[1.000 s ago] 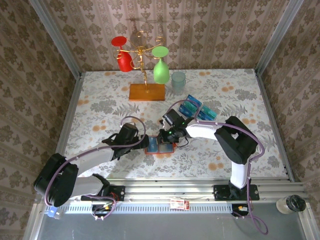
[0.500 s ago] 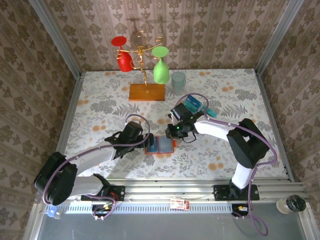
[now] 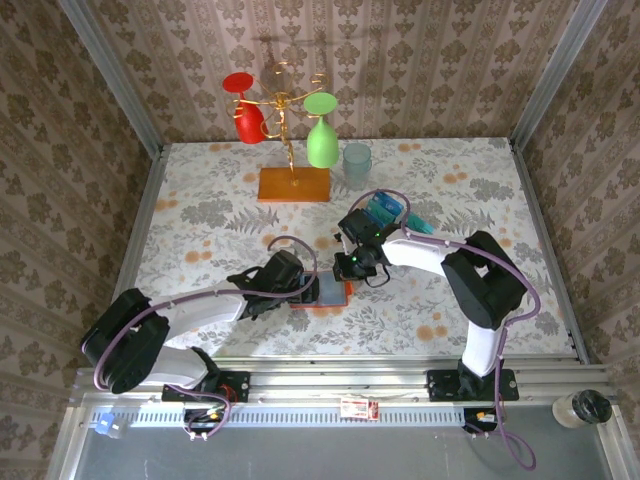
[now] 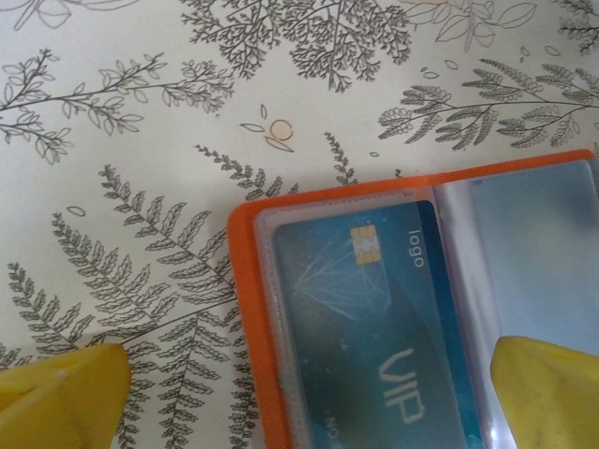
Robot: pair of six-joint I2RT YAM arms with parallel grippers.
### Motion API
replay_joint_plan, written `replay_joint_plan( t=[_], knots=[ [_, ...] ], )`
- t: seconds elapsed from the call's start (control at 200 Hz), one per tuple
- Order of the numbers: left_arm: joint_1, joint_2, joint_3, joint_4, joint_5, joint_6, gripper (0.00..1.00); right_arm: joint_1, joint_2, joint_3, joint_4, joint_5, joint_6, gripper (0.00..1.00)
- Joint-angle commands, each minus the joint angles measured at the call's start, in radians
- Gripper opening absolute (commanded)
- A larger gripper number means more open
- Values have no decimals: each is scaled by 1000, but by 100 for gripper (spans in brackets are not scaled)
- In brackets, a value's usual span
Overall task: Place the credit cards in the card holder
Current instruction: Turn over the card slot at the card holder.
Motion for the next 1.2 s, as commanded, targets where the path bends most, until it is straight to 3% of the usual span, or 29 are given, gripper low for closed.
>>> replay_joint_plan(
  t=[0.0, 1.195],
  knots=[
    [-13, 2, 40, -16, -37, -16, 100, -1, 23, 22, -8, -8, -10, 11],
    [-51, 107, 29, 35, -44, 22, 100, 0, 66, -17, 102, -115, 74, 10]
  ],
)
